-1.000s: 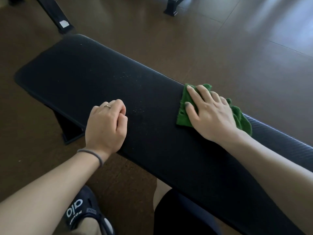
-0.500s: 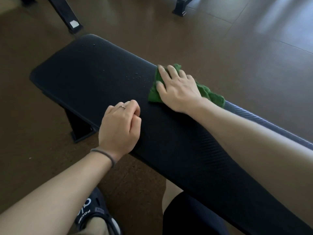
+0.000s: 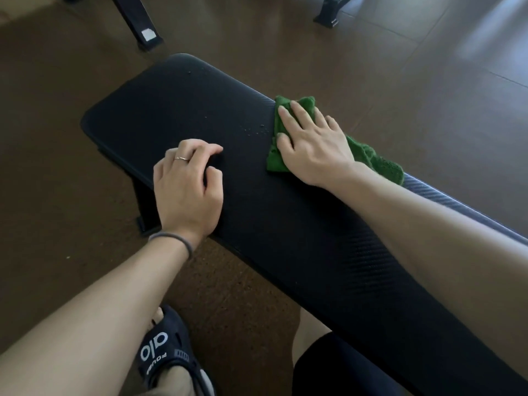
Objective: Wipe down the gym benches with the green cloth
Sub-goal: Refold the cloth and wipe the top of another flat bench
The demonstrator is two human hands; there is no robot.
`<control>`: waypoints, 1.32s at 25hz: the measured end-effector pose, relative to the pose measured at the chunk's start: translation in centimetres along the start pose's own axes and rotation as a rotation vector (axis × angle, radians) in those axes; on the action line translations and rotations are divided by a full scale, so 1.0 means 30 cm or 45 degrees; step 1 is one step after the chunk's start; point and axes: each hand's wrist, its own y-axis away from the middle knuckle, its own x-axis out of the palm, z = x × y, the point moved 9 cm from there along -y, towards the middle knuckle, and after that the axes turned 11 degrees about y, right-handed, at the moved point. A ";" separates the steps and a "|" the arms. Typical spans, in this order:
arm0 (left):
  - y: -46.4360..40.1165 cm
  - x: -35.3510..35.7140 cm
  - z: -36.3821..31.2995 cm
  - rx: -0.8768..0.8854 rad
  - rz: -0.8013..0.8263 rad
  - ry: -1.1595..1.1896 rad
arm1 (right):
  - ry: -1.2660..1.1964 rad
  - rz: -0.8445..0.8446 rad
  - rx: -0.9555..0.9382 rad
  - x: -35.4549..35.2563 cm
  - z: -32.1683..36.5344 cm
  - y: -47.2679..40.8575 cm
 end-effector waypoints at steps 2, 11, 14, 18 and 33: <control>0.003 -0.006 0.006 -0.002 -0.017 0.016 | 0.049 -0.057 -0.132 -0.008 0.067 0.165; -0.001 -0.003 0.011 -0.003 -0.049 0.011 | 0.053 -0.048 -0.345 -0.020 0.243 0.190; 0.005 -0.001 0.001 0.018 0.007 0.001 | 0.026 -0.039 -0.200 -0.010 0.244 0.150; -0.002 -0.019 0.019 0.187 0.128 -0.050 | 0.090 -0.036 -0.400 0.012 0.244 0.495; -0.020 -0.170 0.352 -0.368 -0.056 -0.094 | 0.165 -0.029 -0.540 0.020 0.361 0.466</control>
